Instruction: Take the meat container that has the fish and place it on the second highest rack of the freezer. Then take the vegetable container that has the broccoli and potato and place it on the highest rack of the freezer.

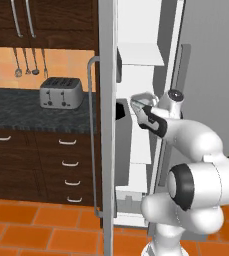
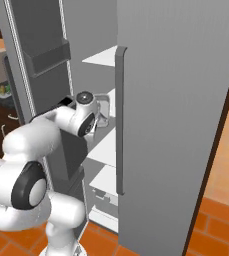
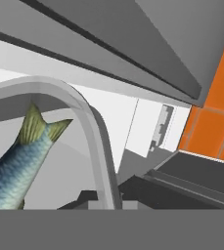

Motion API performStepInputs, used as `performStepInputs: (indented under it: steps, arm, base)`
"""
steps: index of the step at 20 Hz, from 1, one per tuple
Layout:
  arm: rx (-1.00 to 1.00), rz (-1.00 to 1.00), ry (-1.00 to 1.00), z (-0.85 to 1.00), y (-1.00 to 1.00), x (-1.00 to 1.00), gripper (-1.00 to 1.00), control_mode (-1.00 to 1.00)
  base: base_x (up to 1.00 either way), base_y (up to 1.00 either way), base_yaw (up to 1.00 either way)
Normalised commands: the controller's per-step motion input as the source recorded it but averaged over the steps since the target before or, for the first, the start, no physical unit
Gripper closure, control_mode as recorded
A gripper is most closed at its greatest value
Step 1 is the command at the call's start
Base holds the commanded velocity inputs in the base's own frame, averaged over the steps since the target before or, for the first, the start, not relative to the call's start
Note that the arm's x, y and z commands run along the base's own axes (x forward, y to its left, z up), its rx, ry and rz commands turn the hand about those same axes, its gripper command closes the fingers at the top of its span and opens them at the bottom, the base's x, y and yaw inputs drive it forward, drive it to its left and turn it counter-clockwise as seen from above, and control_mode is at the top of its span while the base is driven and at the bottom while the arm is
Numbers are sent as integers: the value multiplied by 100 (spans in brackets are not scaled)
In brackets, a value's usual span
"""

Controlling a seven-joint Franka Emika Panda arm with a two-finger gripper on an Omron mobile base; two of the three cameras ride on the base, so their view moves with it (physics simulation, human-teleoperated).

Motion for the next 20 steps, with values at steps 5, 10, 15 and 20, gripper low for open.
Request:
performStepInputs:
  steps: [5,10,15,20]
  arm:
    - [2,0,0,9,0,48,100,-100]
    - [2,0,0,7,0,47,100,-100]
    - [0,0,0,1,0,58,100,-100]
    - [1,0,0,0,0,74,100,-100]
  base:
    - [0,0,0]
    - [0,0,0]
    - [0,0,0]
    - [0,0,0]
